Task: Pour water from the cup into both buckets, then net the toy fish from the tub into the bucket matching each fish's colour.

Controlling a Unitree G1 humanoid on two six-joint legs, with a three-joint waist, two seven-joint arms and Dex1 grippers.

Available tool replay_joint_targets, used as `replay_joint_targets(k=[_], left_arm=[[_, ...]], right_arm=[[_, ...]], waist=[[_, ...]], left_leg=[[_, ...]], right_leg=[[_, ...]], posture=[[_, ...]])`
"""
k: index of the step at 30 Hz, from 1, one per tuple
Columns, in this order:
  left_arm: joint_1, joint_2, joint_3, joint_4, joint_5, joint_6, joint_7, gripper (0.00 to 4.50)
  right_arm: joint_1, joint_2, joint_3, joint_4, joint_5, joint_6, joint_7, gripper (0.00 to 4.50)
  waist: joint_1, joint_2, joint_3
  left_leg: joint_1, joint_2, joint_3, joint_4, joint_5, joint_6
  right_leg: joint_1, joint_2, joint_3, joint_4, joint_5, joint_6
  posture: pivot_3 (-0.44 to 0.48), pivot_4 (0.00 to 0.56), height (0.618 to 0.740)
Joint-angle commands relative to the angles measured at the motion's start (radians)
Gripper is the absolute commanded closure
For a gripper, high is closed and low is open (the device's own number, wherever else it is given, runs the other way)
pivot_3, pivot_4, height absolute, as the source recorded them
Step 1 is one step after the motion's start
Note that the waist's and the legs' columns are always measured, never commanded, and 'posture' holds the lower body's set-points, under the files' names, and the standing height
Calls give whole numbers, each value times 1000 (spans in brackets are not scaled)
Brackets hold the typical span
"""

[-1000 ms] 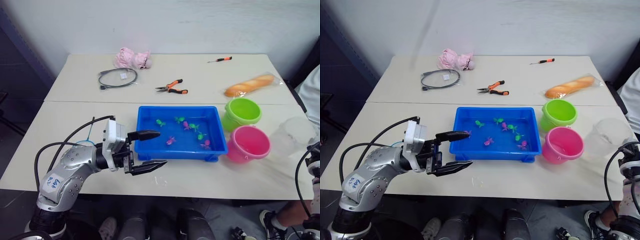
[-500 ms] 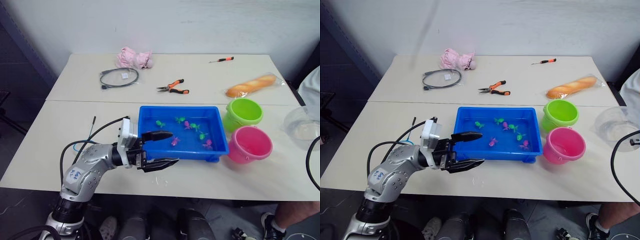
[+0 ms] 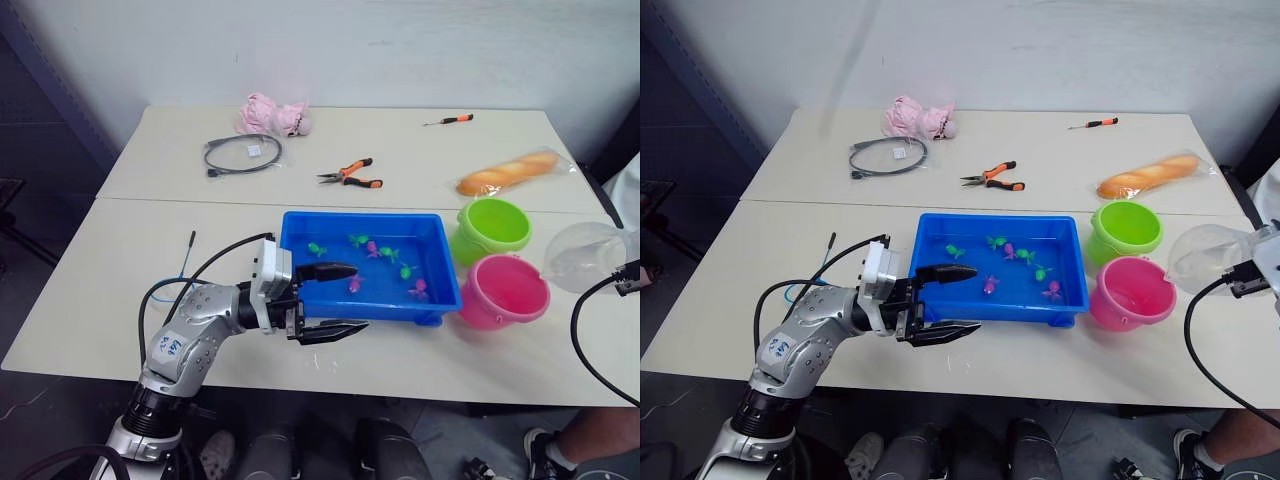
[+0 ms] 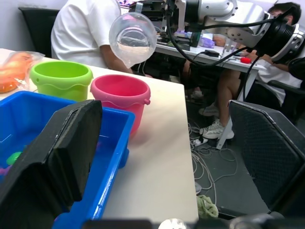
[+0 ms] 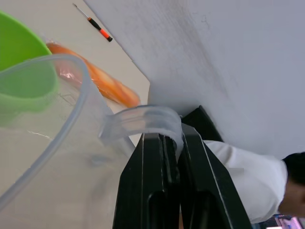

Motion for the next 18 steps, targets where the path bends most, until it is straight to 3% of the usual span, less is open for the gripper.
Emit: replay_joint_targets(k=[1,18], left_arm=[[17,-5,-7,-38,11,-22,5,0],[36,-34,-19,-41,37,-51,40,0]], right_arm=[[-11,-16,-5,1,-42,-68,-6,4438],[-4,25,1,51,-205,-250,-103,4438]], waist=[[0,0,0],[0,-1,0]], left_leg=[[0,0,0,0,0,0],[0,0,0,0,1,0]], right_leg=[[0,0,0,0,0,0],[0,0,0,0,0,0]], posture=[[0,150,740],[0,150,740]])
